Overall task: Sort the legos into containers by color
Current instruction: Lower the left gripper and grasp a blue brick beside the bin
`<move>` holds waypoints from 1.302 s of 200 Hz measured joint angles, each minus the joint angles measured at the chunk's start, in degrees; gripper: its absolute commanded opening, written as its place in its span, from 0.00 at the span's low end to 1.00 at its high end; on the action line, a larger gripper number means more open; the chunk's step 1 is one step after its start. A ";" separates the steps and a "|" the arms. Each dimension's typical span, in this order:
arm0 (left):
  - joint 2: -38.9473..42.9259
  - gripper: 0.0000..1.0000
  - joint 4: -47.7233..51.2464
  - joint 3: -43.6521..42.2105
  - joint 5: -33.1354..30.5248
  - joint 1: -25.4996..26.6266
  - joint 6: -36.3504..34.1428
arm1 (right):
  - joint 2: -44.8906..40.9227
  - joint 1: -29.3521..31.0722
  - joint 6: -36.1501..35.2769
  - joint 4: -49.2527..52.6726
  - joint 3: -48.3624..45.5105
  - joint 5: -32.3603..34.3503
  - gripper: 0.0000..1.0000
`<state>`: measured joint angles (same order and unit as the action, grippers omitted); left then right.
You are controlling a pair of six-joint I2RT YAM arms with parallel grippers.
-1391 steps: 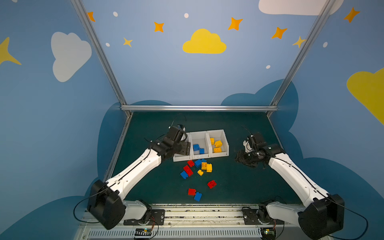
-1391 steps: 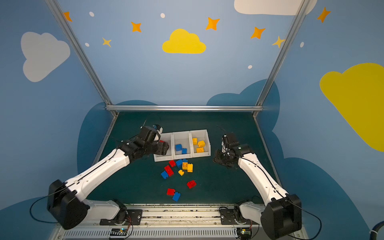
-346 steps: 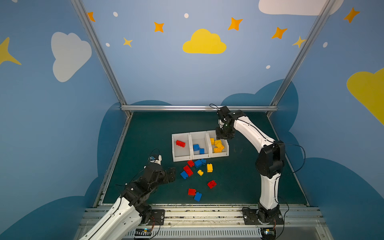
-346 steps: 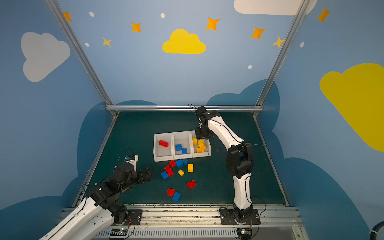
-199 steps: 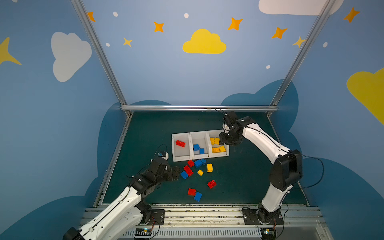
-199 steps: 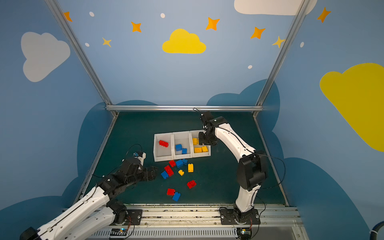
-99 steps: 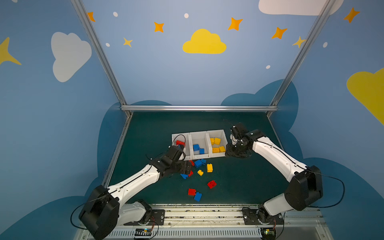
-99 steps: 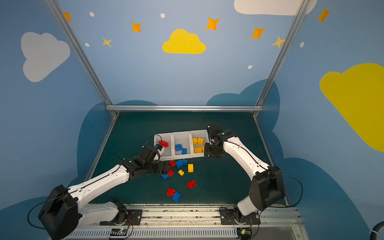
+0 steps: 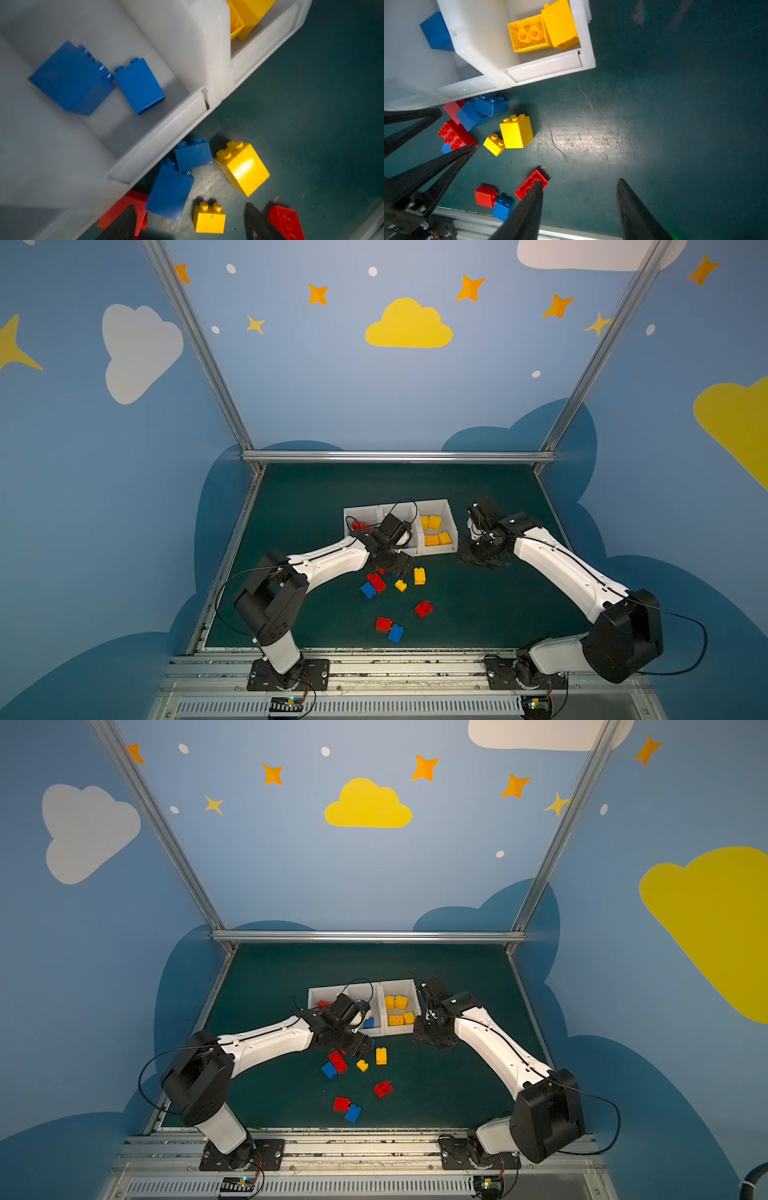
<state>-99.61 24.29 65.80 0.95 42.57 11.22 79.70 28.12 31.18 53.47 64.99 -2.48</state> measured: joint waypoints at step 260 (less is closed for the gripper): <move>-8.13 0.37 3.34 3.50 -0.85 0.68 -5.22 | -1.77 -0.35 1.57 -0.11 -1.90 0.09 0.57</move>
<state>-107.74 27.64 69.30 0.10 43.24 6.00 77.93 27.77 32.75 53.36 63.09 -2.39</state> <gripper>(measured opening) 0.384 0.572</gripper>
